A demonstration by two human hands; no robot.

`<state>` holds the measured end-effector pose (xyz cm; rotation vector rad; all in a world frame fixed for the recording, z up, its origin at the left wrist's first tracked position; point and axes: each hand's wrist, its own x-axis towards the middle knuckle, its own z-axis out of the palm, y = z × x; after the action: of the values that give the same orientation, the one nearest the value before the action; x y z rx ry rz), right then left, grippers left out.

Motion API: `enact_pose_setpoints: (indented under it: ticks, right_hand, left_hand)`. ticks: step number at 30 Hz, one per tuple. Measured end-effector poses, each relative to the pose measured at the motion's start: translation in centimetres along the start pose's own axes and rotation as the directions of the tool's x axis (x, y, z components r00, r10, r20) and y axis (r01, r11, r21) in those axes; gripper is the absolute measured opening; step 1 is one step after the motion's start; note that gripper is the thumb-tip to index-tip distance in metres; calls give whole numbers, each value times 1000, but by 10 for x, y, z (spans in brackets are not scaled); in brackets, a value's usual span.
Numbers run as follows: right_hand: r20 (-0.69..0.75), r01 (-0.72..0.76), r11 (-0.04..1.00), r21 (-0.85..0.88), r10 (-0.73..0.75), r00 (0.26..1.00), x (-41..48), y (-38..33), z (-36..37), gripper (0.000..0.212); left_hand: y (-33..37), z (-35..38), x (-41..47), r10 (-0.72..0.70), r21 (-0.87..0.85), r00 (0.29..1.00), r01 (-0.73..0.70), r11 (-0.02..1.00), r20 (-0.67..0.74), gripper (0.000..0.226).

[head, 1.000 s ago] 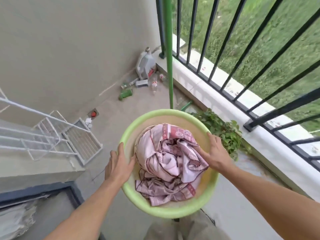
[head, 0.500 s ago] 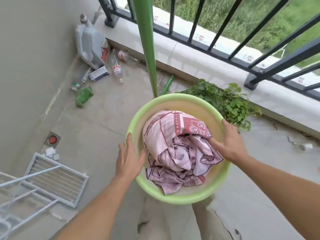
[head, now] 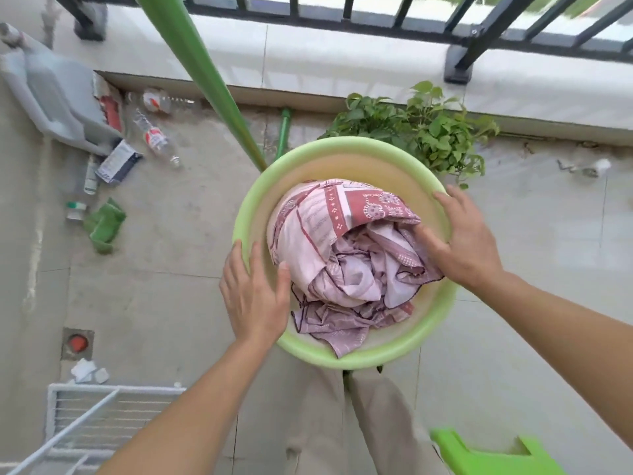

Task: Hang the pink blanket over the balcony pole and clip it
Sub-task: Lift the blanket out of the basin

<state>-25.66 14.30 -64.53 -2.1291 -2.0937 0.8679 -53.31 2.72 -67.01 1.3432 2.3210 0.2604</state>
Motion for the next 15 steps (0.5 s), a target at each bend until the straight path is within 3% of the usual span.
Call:
enact_pose_setpoints:
  ticks: [2,4,7,10,15]
  right_hand:
    - [-92,76,997,29,-73,993,-20,-10,-4,64]
    - [-36,93,995,18,-93,995,-33,-18,1,60]
    - [38,44,998,-46,-42,998,-40,-25,11,39]
    - [-112,0,1000,-10,-1,994,-36,-32,-2,19]
    - [-202,132,991,-16,-133,970,-61,-50,-54,16]
  left_hand:
    - [23,-8,8,184,-48,983,-183,982,13,64]
    - [43,-9,19,301,-54,949,-297,953,92,62]
    - [57,-10,34,317,-68,937,-310,948,147,34]
    - [62,-32,37,316,-117,946,-306,945,77,13]
    - [62,-85,-6,418,-99,905,-411,906,72,16]
